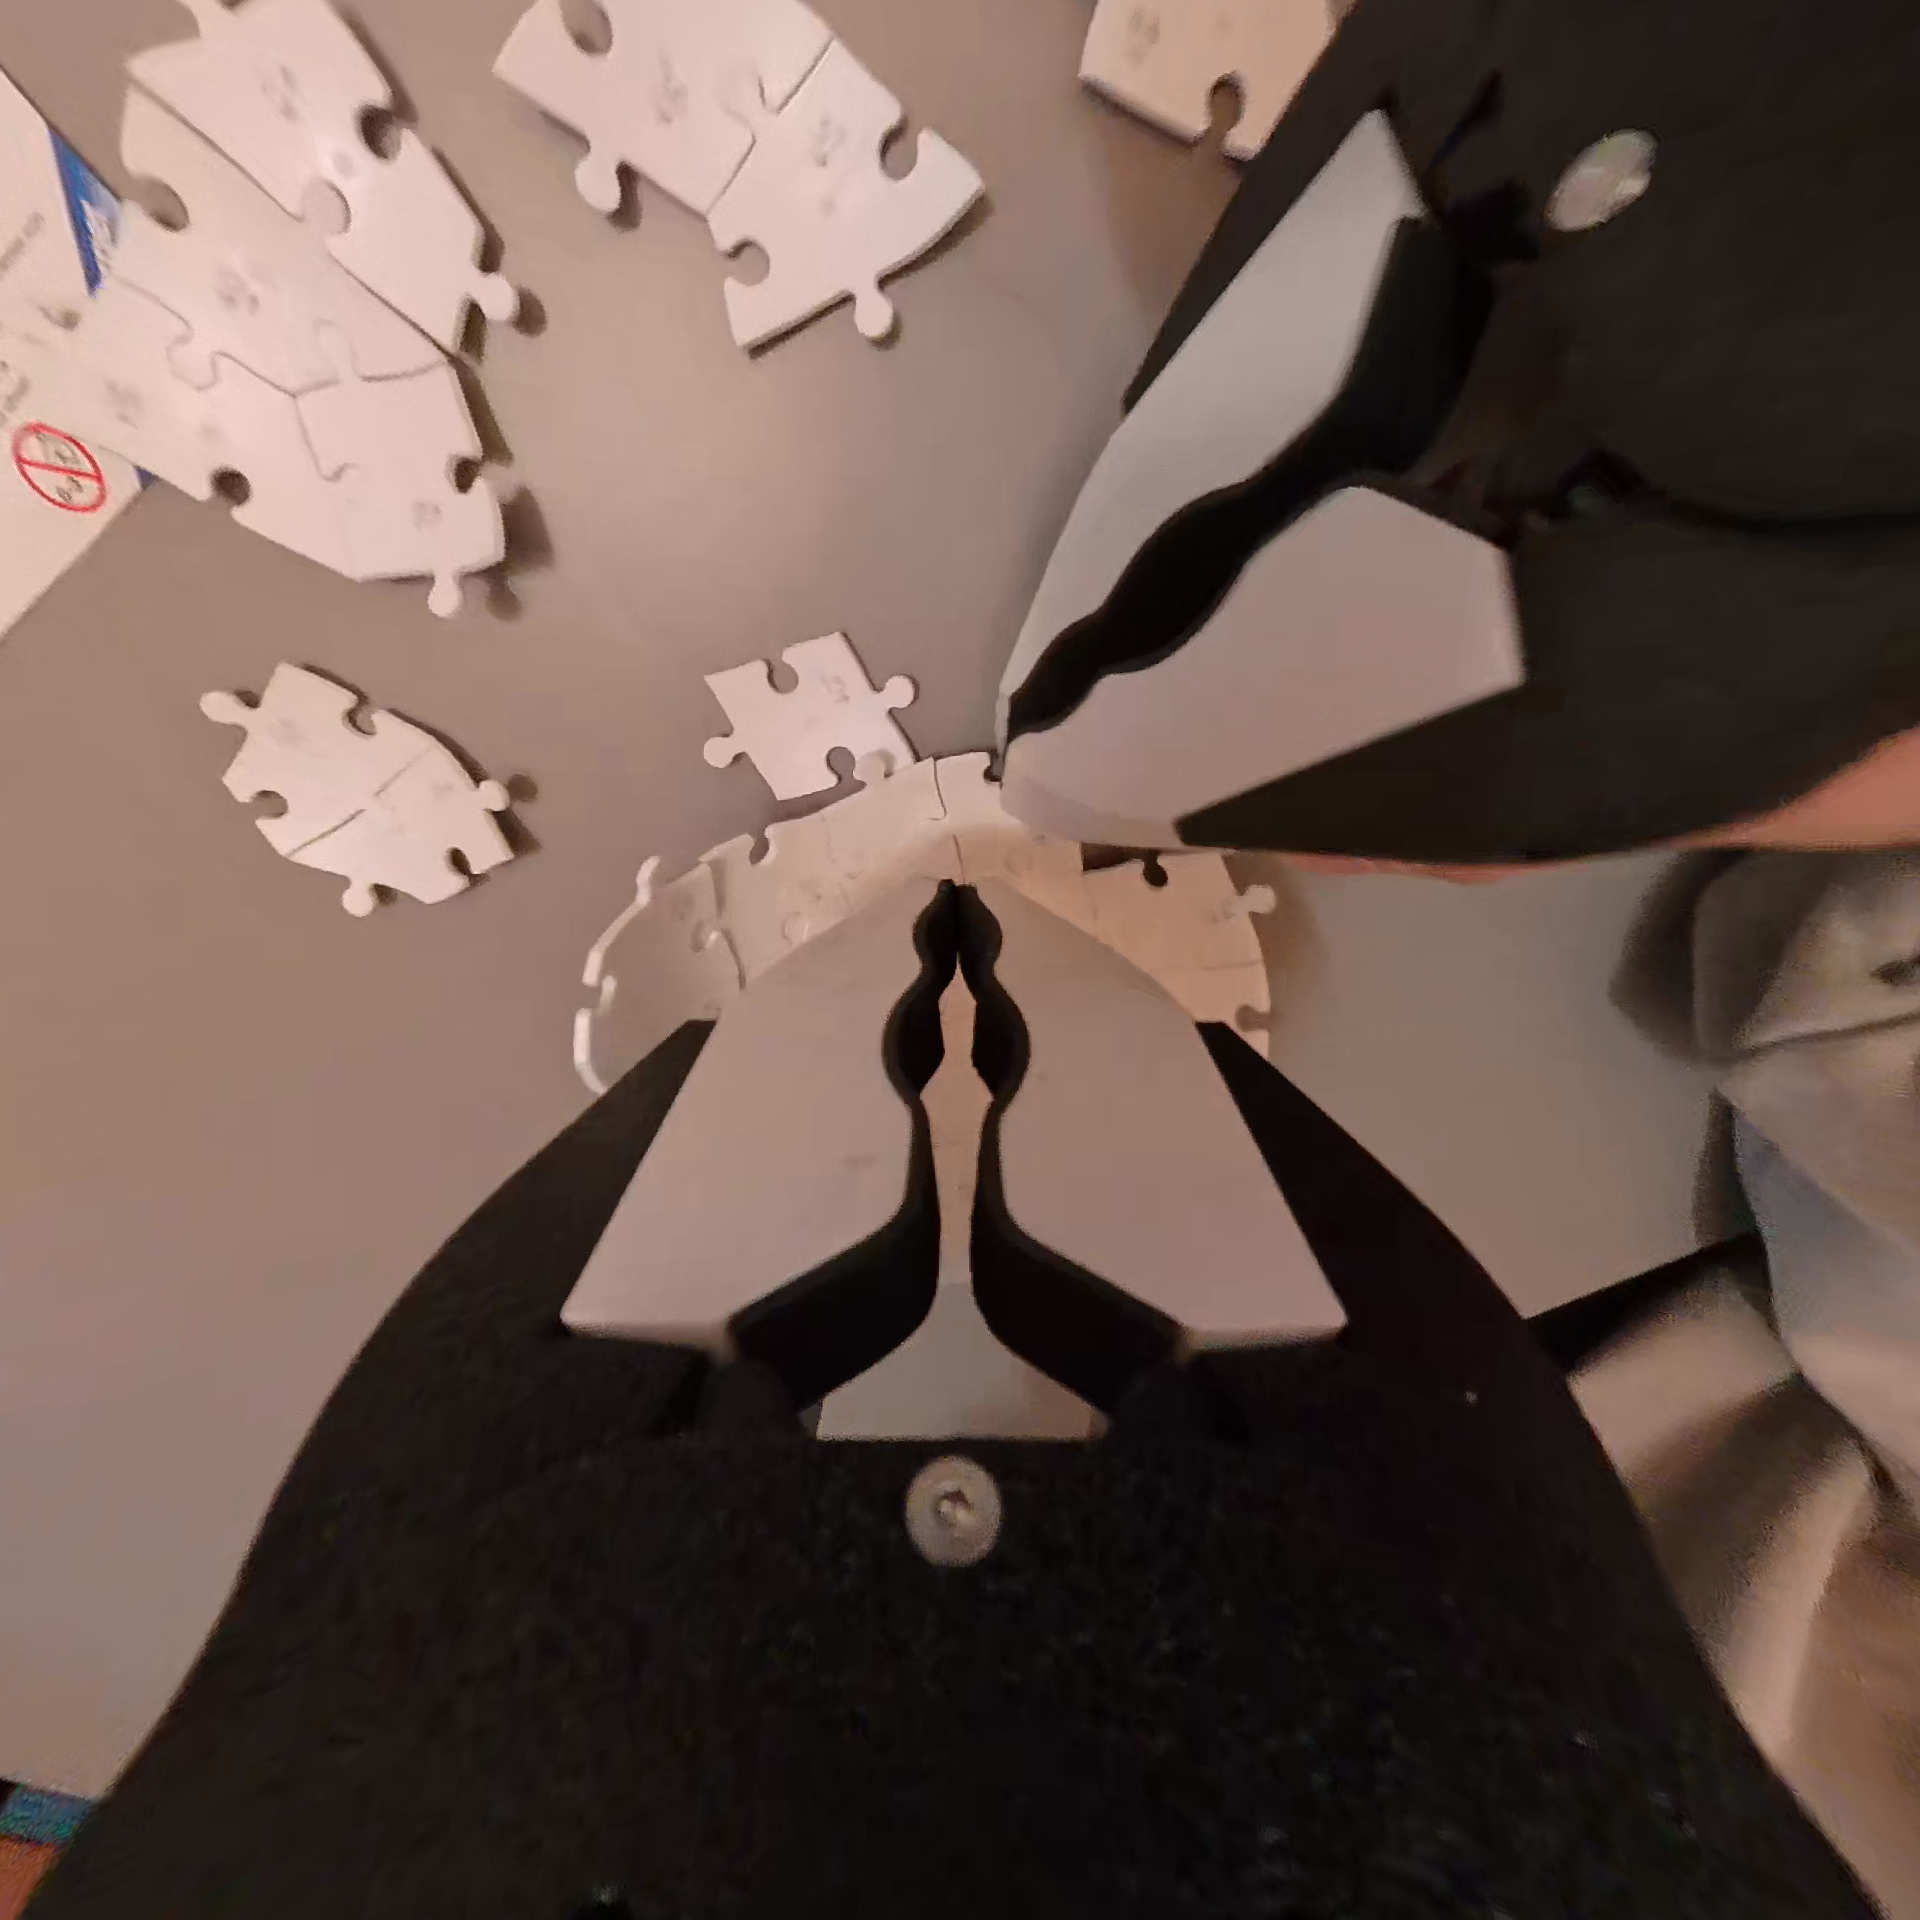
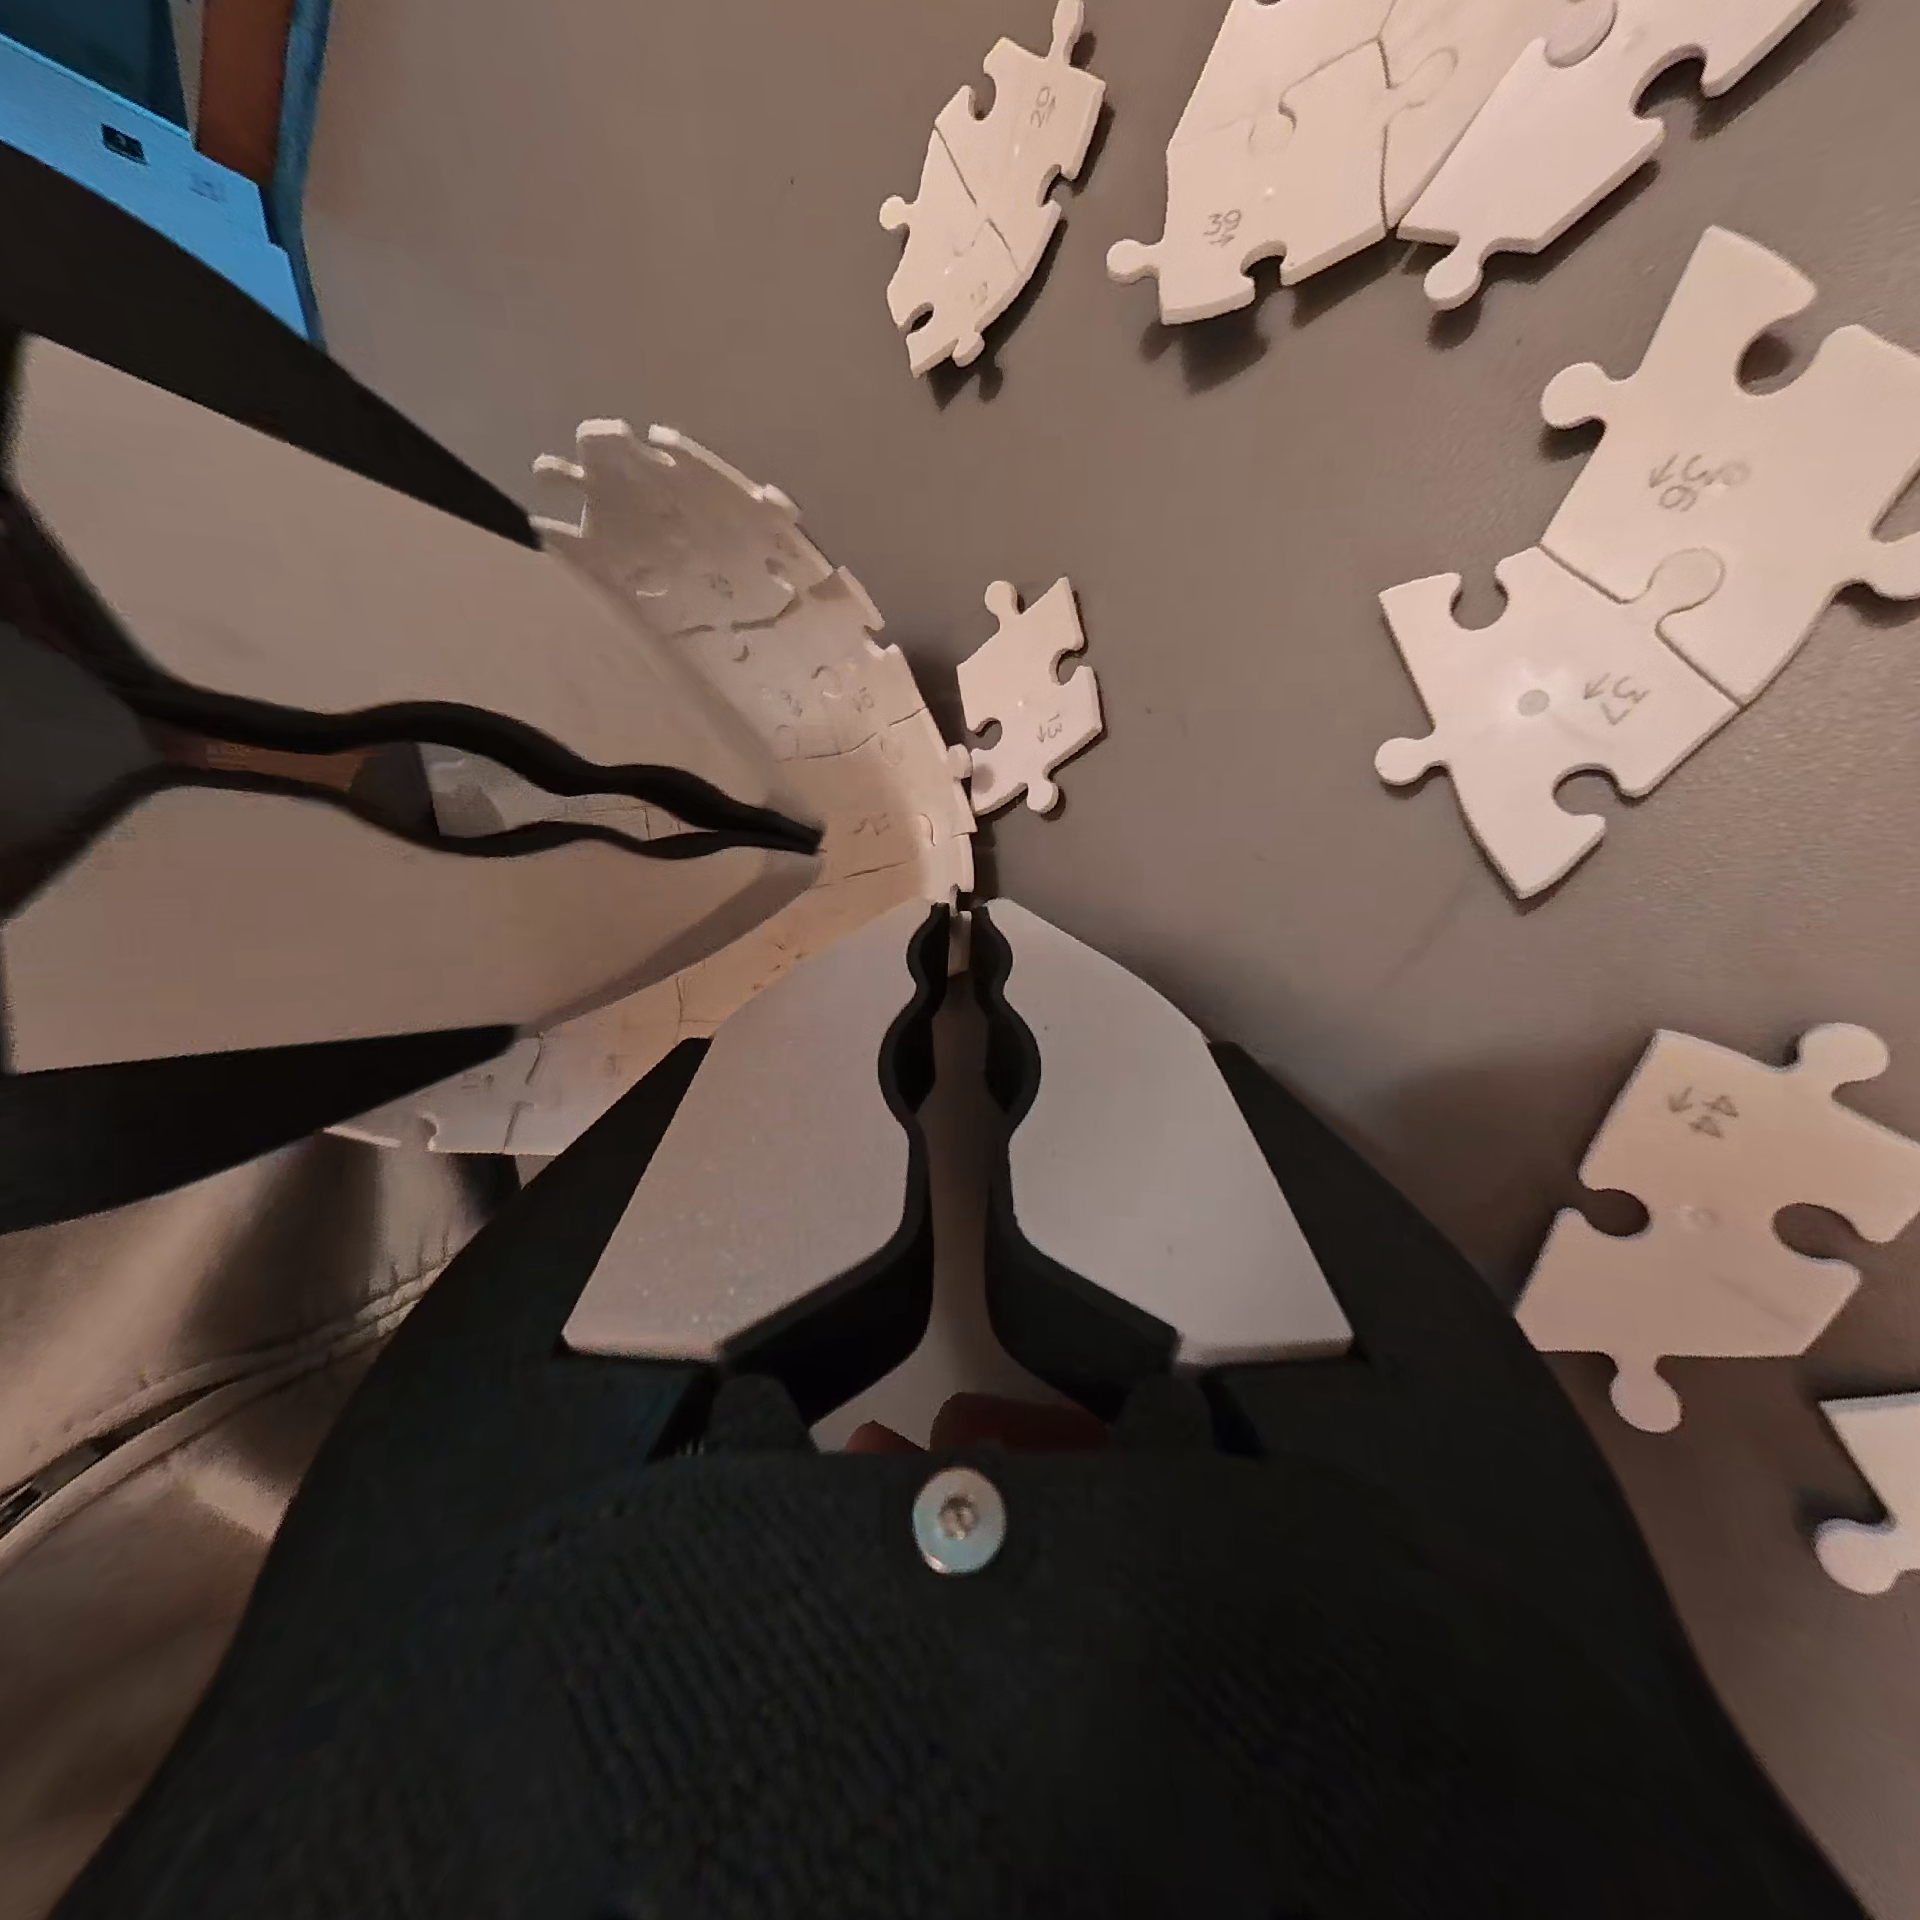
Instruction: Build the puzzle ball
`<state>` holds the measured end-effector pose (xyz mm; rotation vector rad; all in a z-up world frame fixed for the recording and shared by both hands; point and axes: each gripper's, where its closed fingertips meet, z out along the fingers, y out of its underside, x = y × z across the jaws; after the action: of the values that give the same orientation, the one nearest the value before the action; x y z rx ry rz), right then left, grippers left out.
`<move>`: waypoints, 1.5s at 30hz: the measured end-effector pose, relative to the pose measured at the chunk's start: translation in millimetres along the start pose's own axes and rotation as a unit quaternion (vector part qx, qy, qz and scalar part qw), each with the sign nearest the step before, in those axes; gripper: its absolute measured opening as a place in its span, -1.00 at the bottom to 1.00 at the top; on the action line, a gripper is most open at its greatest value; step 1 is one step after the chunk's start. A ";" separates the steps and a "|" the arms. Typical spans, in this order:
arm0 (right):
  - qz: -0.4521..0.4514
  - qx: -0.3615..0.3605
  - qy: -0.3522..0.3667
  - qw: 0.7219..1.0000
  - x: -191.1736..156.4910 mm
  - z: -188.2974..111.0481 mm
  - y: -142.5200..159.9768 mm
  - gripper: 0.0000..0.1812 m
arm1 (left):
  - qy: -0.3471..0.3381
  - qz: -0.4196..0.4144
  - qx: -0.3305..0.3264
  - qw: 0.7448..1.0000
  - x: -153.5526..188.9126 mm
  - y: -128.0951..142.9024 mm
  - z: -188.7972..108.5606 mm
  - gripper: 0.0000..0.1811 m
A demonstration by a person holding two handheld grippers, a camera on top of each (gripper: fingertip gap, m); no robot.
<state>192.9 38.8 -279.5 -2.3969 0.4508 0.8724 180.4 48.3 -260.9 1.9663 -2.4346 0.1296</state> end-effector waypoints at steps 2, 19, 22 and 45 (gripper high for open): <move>-0.002 0.001 0.001 1.000 0.0 0.1 0.1 -0.95 | 0.007 -0.025 -0.007 1.000 1.2 0.2 7.9 -1.00; 0.003 0.019 -0.021 1.000 -0.2 -0.3 -1.0 -0.95 | -0.062 -0.046 -0.031 0.997 -1.5 1.1 22.7 -1.00; 0.005 0.017 -0.016 1.000 1.0 -3.4 1.3 -0.94 | -0.047 -0.050 -0.034 0.997 -0.7 0.5 23.3 -1.00; 0.004 0.017 -0.011 1.000 2.2 -5.8 4.8 -0.94 | -0.020 -0.034 -0.059 0.998 -0.2 -3.1 23.6 -1.00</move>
<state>195.0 31.4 -279.0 -2.3533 0.4646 0.8873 184.5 46.2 -284.3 2.0167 -2.3371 -0.0528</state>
